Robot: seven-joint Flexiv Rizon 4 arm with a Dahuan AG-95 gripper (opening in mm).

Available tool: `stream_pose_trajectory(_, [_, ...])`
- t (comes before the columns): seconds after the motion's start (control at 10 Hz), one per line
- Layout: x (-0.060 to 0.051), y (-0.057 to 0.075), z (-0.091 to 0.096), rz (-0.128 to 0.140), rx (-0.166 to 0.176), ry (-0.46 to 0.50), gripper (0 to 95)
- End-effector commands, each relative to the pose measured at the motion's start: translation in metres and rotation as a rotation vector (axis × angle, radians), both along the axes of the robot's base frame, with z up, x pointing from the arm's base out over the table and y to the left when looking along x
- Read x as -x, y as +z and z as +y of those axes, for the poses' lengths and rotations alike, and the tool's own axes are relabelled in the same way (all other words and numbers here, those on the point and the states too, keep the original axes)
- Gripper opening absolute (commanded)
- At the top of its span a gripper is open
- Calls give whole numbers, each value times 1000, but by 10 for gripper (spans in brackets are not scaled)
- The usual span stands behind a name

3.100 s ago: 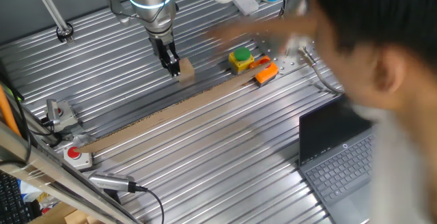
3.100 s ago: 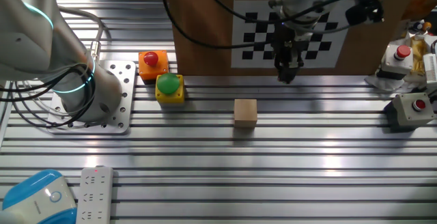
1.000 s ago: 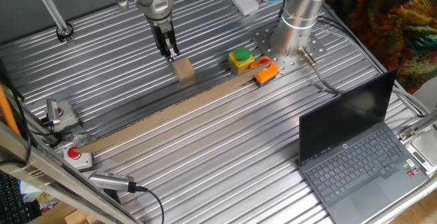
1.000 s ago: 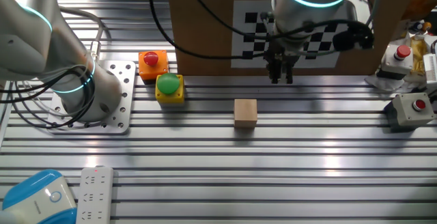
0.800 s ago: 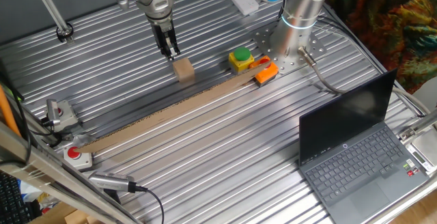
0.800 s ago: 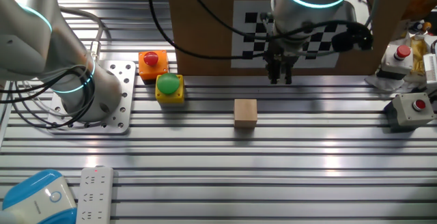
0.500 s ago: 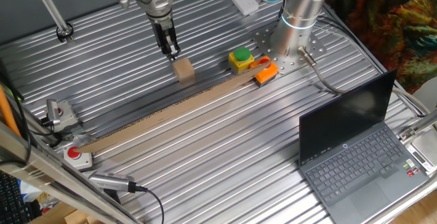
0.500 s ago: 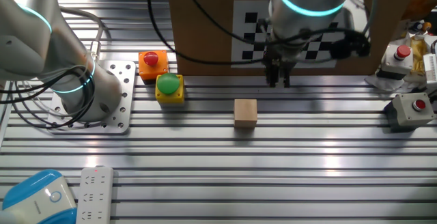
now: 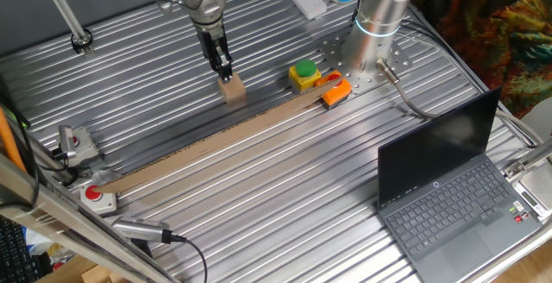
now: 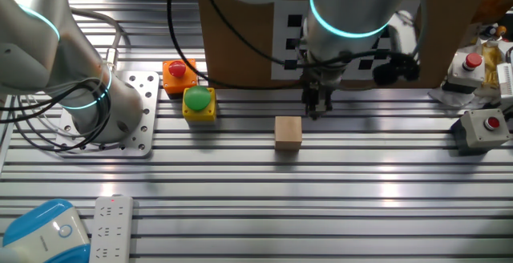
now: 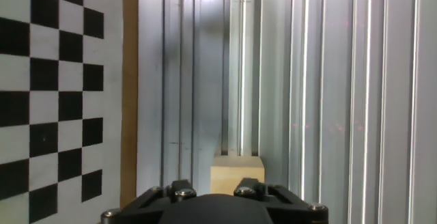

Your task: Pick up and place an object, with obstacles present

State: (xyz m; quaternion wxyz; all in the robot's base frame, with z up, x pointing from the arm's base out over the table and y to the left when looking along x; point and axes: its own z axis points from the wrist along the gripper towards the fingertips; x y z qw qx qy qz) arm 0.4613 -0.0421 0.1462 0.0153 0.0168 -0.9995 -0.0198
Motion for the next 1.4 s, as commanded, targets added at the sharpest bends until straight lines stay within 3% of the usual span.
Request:
stream_pose_trajectory(0.1, [1,0,-1,7,-2,-9,570])
stream_pose_trajectory(0.5, [4,0,-6,13,0,-12,570])
stream_pose_trajectory(0.6, [4,-6,-6,13,2,-14,570])
stream_pose_trajectory(0.8, [4,-14,-6,-7,-7,-20,570])
stream_pose_trajectory(1.0, [5,-20,-6,-8,-8,-26,570])
stream_pose_trajectory(1.4, [5,-20,-6,-9,-10,-35,570])
